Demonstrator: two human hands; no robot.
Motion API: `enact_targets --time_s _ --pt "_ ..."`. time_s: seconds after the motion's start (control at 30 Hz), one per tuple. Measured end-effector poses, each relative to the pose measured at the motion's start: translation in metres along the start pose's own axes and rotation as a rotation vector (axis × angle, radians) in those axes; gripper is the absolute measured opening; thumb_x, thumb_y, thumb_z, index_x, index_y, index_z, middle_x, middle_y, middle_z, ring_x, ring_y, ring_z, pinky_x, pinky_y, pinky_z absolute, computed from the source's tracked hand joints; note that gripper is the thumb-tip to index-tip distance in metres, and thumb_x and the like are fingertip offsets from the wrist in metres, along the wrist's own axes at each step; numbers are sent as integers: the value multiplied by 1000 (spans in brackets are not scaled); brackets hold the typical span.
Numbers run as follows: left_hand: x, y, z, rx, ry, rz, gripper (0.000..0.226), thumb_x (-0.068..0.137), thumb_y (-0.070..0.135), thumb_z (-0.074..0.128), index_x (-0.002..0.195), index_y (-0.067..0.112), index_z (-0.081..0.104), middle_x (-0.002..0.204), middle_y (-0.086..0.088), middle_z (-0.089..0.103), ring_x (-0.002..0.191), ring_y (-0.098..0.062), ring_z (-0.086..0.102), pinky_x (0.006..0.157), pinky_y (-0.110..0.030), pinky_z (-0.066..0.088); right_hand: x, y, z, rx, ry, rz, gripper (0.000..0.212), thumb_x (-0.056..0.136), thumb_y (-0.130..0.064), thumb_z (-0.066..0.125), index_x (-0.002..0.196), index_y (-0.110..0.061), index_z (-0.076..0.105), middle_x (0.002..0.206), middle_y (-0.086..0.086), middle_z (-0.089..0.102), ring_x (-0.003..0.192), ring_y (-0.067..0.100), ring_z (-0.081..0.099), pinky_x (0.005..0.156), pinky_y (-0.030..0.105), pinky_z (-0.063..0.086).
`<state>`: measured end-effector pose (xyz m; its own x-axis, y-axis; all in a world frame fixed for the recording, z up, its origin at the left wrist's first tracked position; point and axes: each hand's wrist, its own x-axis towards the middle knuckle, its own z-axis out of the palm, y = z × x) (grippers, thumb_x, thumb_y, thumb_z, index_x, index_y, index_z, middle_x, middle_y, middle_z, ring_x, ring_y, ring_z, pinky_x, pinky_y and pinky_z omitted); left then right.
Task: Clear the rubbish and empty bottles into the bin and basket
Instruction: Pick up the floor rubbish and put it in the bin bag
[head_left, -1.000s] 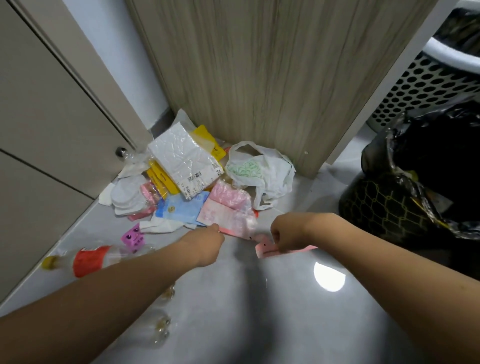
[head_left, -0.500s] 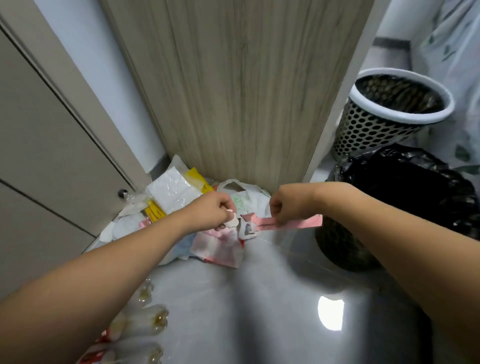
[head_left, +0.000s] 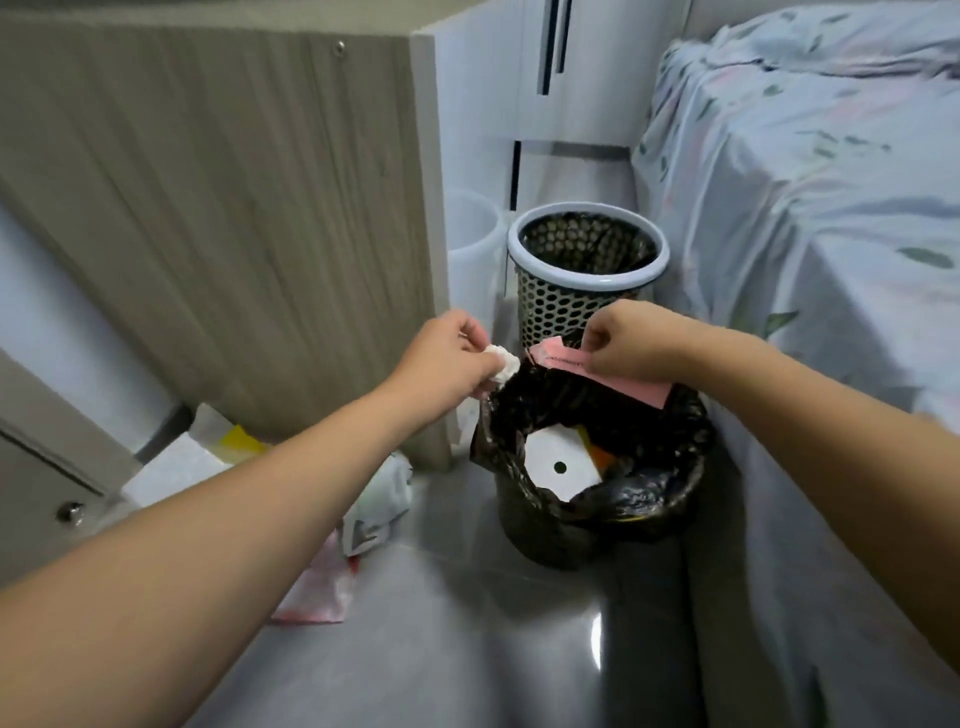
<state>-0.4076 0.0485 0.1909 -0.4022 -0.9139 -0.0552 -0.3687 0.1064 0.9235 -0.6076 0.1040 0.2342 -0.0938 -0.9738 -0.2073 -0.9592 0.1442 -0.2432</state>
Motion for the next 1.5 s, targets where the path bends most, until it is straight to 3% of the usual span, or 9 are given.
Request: enact_targets --time_s 0.1,0.2,0.33,0.53,0.87,1.0,1.23,1.4,1.5 --pt "9 0 43 116 -60 -20 17 74 12 68 84 15 54 84 -9 68 70 -28 68 71 -47 59 -2 30 18 -26 -44 98 18 86 -23 56 92 -12 69 97 7 67 89 25 61 73 34 52" --pt "12 -7 68 399 -93 4 17 77 21 66 92 19 58 87 6 62 83 -18 61 70 -33 53 0 42 28 -65 -101 114 23 88 -21 56 106 -13 67 105 8 66 92 25 61 80 34 53" --pt "12 -14 66 525 -59 59 10 83 19 59 93 18 58 87 7 59 81 -14 57 65 -22 43 4 39 31 -60 -93 52 24 87 -18 56 108 -11 66 108 9 65 97 27 61 84 36 53" --pt "-7 -26 14 632 -7 106 7 86 20 53 89 17 59 82 2 66 76 -17 62 70 -34 52 -4 -1 45 -44 -100 -69 24 85 -19 56 104 -8 67 101 10 68 94 28 63 81 39 55" --pt "-61 -112 -119 794 -22 7 10 86 22 58 92 15 62 90 1 65 86 -21 60 75 -31 48 7 -134 92 -47 -153 -285 29 85 -21 54 108 -6 63 109 10 65 104 29 59 88 37 51" --pt "-85 -153 -160 829 -92 -55 11 87 22 57 94 14 60 92 -2 65 85 -22 59 71 -30 44 22 -187 133 -21 -233 -337 36 86 -23 56 121 -16 59 120 4 61 110 25 56 83 26 44" --pt "-157 -263 -215 818 -168 -354 8 84 21 56 90 18 58 99 -3 64 91 -22 57 78 -32 47 33 -256 266 12 -455 -242 51 86 -24 58 134 -11 47 134 9 51 123 27 50 95 31 42" --pt "-174 -299 -238 785 -160 -437 6 84 22 56 91 21 55 105 -1 64 95 -21 59 82 -35 49 36 -274 349 0 -380 -120 78 80 -58 61 137 -12 35 138 15 39 125 33 42 102 38 37" --pt "-170 -311 -243 759 -120 -444 5 85 24 55 84 26 50 102 0 64 92 -20 60 78 -35 50 40 -276 383 -93 -306 -104 93 76 -53 65 145 -15 17 149 14 20 134 35 28 107 42 30"
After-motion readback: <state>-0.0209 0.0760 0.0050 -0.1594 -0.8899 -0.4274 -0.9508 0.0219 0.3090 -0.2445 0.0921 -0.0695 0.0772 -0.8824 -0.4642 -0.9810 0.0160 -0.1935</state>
